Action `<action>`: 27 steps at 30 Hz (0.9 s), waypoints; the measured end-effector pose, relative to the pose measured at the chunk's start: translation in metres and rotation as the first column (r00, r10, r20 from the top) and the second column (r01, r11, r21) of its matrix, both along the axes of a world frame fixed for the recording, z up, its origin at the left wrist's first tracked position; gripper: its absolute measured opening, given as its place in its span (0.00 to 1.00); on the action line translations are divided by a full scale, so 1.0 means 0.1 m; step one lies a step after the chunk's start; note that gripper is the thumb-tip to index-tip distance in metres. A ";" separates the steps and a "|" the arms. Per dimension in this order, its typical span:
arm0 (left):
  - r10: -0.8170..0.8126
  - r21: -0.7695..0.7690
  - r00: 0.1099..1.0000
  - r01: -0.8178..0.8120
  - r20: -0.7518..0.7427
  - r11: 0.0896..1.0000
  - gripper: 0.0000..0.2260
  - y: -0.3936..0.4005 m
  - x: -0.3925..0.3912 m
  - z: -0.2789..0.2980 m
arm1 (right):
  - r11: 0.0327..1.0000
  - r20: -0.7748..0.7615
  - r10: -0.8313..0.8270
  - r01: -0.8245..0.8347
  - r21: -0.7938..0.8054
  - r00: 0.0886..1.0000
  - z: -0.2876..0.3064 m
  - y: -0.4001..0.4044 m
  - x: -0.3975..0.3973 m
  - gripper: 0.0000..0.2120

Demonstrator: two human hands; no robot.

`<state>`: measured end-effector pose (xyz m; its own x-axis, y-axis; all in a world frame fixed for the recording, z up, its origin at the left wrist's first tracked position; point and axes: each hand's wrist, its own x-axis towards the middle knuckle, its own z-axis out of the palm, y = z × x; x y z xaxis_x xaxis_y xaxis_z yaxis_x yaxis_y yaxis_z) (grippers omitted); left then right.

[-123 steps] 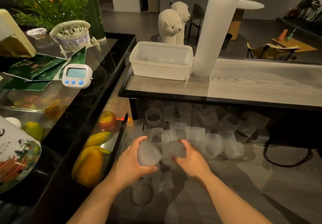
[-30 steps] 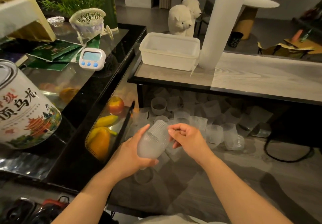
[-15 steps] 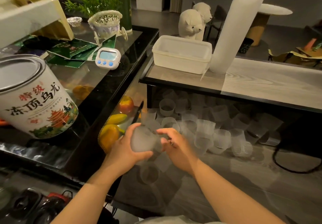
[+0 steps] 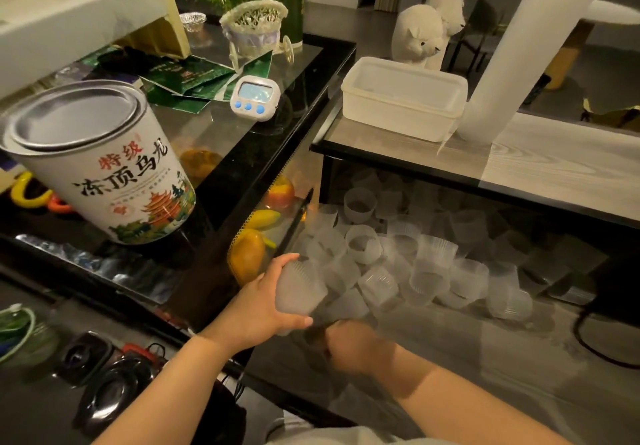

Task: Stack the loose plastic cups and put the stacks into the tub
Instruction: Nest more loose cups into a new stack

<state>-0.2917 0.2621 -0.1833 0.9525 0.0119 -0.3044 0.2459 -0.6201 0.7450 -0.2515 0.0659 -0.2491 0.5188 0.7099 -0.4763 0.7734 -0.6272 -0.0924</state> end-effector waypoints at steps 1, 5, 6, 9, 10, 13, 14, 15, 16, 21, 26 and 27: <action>-0.005 0.005 1.000 0.005 -0.006 1.000 0.43 0.00 0.00 -0.01 | 0.999 -0.013 0.017 -0.018 -0.047 1.000 -0.04 -0.02 0.01 0.10; 0.005 0.040 1.000 -0.004 -0.010 0.999 0.43 -0.02 0.00 -0.02 | 0.994 -0.009 -0.079 0.078 -0.071 0.997 -0.17 -0.10 -0.01 0.12; 0.007 0.052 1.000 -0.006 -0.012 0.999 0.43 -0.02 -0.01 -0.02 | 1.000 0.019 -0.009 0.009 -0.015 1.000 -0.14 -0.09 -0.02 0.09; 0.010 0.086 1.000 -0.009 -0.017 0.996 0.43 -0.04 -0.03 -0.02 | 0.995 0.008 -0.069 0.068 0.074 0.998 -0.21 -0.15 -0.01 0.15; 0.011 0.099 1.000 -0.009 -0.017 0.995 0.43 -0.04 -0.04 -0.03 | 0.985 0.013 -0.111 0.108 0.133 0.994 -0.17 -0.17 0.00 0.15; 0.033 0.106 0.999 -0.032 -0.007 0.994 0.44 -0.06 -0.04 -0.04 | 0.915 -0.072 -0.244 0.254 0.312 0.967 -0.04 -0.31 0.03 0.14; 0.047 0.092 0.999 -0.047 -0.001 0.995 0.44 -0.08 -0.04 -0.04 | 0.868 -0.102 -0.300 0.316 0.384 0.948 0.00 -0.38 0.04 0.13; 0.057 0.078 0.998 -0.057 0.000 0.995 0.44 -0.09 -0.04 -0.05 | 0.799 -0.137 -0.371 0.391 0.457 0.918 0.09 -0.45 0.04 0.12; 0.061 0.069 0.998 -0.061 -0.004 0.996 0.44 -0.11 -0.04 -0.06 | 0.712 -0.198 -0.443 0.478 0.514 0.874 0.18 -0.52 0.05 0.12; 0.058 0.057 0.997 -0.055 -0.041 0.997 0.45 -0.31 -0.04 -0.07 | 0.128 -0.709 -0.426 0.813 0.568 0.562 0.62 -0.74 0.17 0.15; 0.036 0.083 0.999 -0.036 0.000 0.996 0.50 -0.53 0.01 0.09 | 0.173 -0.823 -0.237 0.856 0.487 0.516 0.81 -0.74 0.28 0.12; 0.038 0.073 0.999 -0.039 0.016 0.997 0.52 -0.56 0.01 0.13 | 0.192 -0.830 -0.224 0.858 0.477 0.511 0.82 -0.73 0.31 0.09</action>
<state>-0.2905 0.2061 -0.1707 0.9553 0.0701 -0.2873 0.2597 -0.6636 0.7015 -0.2203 -0.0071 -0.1668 0.8492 0.4751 -0.2304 -0.1475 -0.2055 -0.9675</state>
